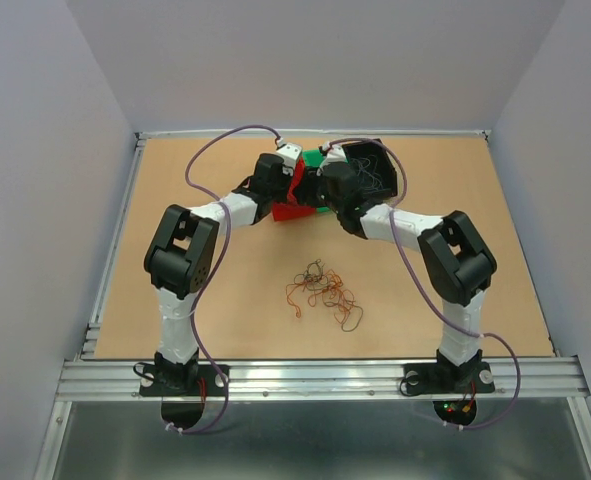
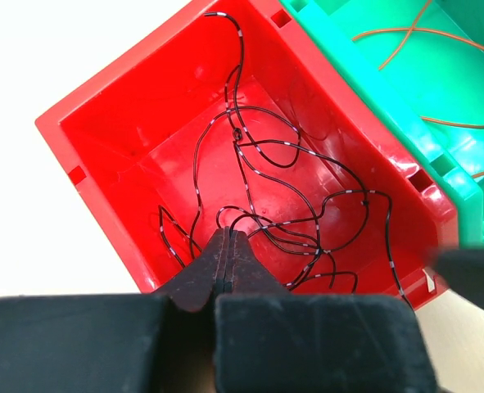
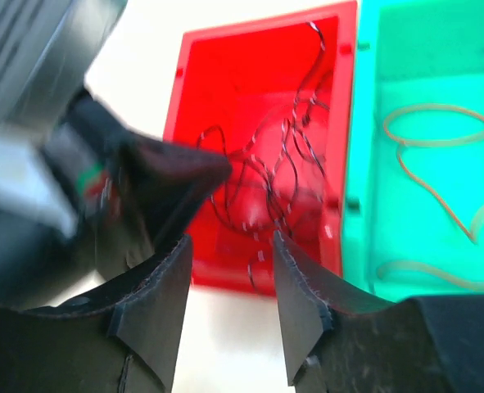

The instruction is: Untangle the cables

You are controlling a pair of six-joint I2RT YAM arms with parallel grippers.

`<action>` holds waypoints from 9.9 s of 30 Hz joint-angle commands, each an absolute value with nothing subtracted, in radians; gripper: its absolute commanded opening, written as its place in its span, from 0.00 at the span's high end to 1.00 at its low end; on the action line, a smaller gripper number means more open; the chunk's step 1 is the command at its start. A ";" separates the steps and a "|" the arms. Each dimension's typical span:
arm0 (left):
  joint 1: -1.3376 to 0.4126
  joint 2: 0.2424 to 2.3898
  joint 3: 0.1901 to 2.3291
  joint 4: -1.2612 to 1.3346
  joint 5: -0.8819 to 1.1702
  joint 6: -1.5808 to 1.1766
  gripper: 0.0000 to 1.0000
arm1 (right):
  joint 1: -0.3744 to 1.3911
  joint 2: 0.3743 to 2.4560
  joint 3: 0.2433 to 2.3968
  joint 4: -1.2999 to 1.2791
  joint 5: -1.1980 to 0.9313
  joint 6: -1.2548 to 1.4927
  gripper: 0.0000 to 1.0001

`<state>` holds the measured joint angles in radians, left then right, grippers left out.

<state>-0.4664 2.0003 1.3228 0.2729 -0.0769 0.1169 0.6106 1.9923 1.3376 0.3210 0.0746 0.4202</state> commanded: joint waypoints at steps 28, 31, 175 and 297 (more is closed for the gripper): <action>-0.449 1.798 1.258 0.255 0.031 0.155 0.34 | 0.614 2.075 1.489 0.244 0.271 0.233 0.37; -0.423 1.767 1.229 0.287 0.048 0.137 0.34 | 0.614 2.098 1.505 0.244 0.285 0.227 0.40; -0.489 1.362 0.836 0.466 0.492 0.496 0.11 | 0.801 1.309 0.932 -0.112 0.428 0.422 0.30; -0.718 1.348 1.954 -0.382 0.560 0.250 1.00 | 0.799 0.787 0.227 0.586 0.095 0.411 0.39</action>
<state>-0.7181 1.3598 1.9137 -0.3569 0.4904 0.2794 0.7937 0.9432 0.2596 0.5457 0.0967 0.4412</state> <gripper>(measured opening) 0.019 0.582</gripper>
